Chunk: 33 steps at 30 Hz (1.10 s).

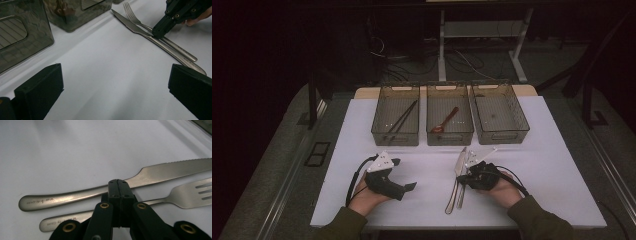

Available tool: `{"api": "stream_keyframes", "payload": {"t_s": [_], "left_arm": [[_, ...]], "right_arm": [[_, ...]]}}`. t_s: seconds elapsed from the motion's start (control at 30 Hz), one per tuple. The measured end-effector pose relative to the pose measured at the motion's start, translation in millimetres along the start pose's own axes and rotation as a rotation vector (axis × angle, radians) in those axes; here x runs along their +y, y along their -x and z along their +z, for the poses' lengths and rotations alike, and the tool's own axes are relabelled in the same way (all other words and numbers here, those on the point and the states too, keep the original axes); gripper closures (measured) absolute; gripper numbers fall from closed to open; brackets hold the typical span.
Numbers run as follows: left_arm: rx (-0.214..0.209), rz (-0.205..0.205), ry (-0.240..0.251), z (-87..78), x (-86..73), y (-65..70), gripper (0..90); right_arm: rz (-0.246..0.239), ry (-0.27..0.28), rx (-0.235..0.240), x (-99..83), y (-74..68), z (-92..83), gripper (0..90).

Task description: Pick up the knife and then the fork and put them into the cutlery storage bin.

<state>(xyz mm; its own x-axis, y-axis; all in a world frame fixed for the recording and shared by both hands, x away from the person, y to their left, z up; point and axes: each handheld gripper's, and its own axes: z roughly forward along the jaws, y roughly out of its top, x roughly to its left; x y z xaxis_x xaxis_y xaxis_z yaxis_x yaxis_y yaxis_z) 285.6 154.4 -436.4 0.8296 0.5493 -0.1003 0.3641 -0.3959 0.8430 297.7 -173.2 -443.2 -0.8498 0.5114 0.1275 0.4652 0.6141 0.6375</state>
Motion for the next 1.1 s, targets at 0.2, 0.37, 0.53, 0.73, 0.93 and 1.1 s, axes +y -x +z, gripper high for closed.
{"api": "stream_keyframes", "payload": {"t_s": [0.2, 0.37, 0.53, 0.73, 0.93, 1.1], "left_arm": [[0.0, 0.002, -0.003, -0.2, 0.1, 0.1, 0.0], [0.001, 0.001, 0.002, -0.4, 0.1, 0.1, 0.0], [0.0, 0.002, -0.001, -0.8, 0.2, 0.2, 0.0], [0.001, 0.007, -0.006, -0.9, 0.3, 0.0, 0.0], [0.001, 0.005, -0.004, -0.7, 0.2, 0.0, 0.0], [0.0, 0.007, -0.006, -0.7, 0.2, 0.3, 0.0]], "right_arm": [[-0.012, -0.027, 0.001, -1.7, -6.2, -1.5, 89.2], [-0.018, -0.044, -0.005, -5.3, -9.9, -5.8, 89.3], [-0.009, -0.067, -0.015, -14.0, -9.9, -15.5, 89.3], [0.005, -0.086, -0.035, -24.8, -5.4, -27.2, 89.3], [0.033, -0.1, -0.073, -36.5, 5.3, -40.7, 89.3], [0.056, -0.123, -0.117, -46.6, 18.3, -52.8, 89.3]]}}
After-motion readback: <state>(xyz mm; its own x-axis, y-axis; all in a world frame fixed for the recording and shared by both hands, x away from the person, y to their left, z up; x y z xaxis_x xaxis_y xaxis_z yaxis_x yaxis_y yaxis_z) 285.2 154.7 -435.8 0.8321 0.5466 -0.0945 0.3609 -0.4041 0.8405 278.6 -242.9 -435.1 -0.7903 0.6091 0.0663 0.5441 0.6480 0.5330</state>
